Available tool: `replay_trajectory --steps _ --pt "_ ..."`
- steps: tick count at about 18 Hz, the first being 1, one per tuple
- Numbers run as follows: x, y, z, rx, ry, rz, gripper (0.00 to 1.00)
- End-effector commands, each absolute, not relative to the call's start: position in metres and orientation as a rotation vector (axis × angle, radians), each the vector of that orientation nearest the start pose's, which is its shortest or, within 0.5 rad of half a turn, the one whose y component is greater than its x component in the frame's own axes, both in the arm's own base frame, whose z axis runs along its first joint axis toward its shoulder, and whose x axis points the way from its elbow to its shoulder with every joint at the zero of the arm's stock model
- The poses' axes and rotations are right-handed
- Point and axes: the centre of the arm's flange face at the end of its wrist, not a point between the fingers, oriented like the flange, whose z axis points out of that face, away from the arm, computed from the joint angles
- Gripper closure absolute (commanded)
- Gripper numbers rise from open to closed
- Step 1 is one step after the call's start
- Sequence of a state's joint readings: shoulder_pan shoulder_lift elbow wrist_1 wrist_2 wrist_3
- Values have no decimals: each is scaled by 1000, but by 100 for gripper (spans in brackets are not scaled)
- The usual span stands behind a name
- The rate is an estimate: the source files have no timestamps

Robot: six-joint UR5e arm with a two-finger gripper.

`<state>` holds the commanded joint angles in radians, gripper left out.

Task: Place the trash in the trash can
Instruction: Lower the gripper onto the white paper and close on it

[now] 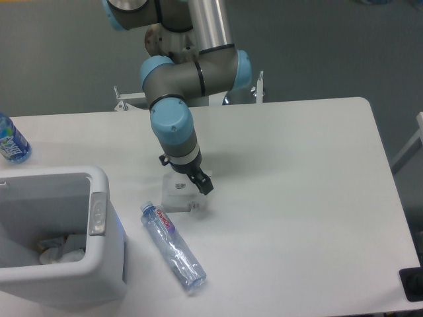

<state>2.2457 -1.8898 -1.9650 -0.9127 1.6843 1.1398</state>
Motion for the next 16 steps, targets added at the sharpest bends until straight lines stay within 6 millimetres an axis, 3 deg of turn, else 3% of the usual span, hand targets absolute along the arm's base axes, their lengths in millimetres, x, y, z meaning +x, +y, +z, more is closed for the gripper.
replay_trajectory --steps 4,8,12,16 --pt "-236 490 203 -3184 725 50 2" --pt "-239 493 206 -3185 704 63 44" --pt "-240 493 209 -3186 702 73 97" --pt "-243 493 215 -3177 714 83 100"
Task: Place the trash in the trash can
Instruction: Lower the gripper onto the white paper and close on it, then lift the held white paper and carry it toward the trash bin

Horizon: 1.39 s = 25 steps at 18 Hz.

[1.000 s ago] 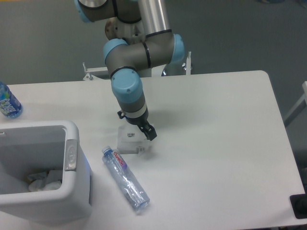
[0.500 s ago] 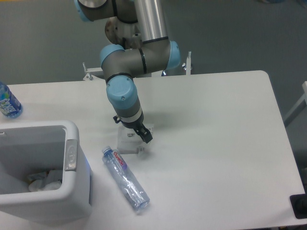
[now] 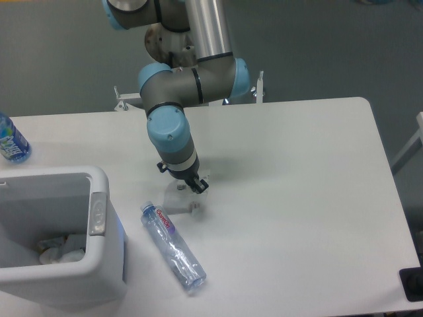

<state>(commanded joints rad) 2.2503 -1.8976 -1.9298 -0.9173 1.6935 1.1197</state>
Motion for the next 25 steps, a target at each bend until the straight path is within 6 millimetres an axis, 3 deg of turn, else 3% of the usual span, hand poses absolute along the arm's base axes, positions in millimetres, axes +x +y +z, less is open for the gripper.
replay_trajectory --steps 3,8,11,14,20,25 --pt "-252 492 227 -3168 710 98 100" --pt "-281 474 291 -3110 763 83 100" --pt "-303 471 356 -2932 618 77 100" --pt "-319 453 419 -2790 468 90 100" --pt "-352 444 499 -2491 107 -11 100" --pt "-355 450 545 -2366 -123 -112 100"
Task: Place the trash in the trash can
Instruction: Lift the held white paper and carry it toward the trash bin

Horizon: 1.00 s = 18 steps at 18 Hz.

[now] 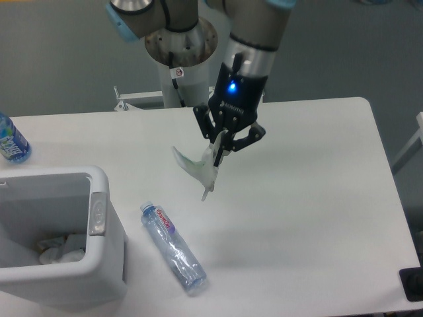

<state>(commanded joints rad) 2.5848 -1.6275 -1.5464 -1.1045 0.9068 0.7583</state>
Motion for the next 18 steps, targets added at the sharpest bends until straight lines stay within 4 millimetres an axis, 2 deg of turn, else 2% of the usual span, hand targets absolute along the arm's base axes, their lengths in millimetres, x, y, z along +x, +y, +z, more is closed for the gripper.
replay_trajectory --steps 7,11,13,15,18 --pt "-344 466 569 -2248 -341 -185 100" --pt "-313 484 572 -2234 -352 -248 100" --pt "-292 492 574 -2239 -333 -277 100" --pt "-266 507 563 -2261 -295 -324 100" --pt "-244 529 547 -2290 -242 -376 100"
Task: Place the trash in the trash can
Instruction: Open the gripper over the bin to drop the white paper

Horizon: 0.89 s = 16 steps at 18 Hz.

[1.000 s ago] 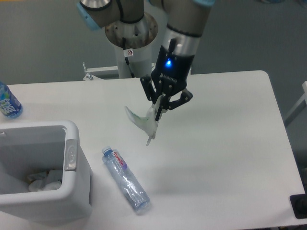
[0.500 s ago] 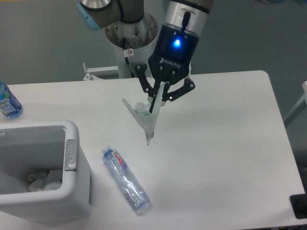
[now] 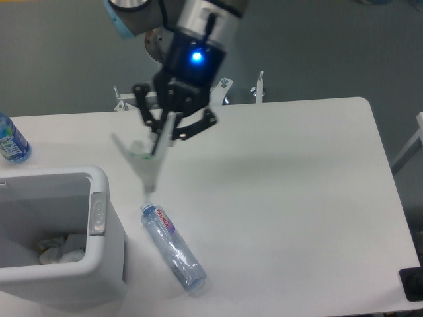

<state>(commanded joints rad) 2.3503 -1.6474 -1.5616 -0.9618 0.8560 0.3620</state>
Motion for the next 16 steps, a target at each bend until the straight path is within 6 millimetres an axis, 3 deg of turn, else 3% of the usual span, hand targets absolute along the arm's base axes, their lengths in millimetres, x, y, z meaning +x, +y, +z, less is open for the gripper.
replay_trajectory --steps 6,12,13,15,16 --pt "-201 573 522 -2313 -122 -433 100" --pt "-184 602 507 -2317 -54 -456 100" --pt "-181 606 504 -2319 -44 -460 94" --pt "-182 611 503 -2318 -34 -458 72" --pt "-183 613 501 -2316 -30 -455 49"
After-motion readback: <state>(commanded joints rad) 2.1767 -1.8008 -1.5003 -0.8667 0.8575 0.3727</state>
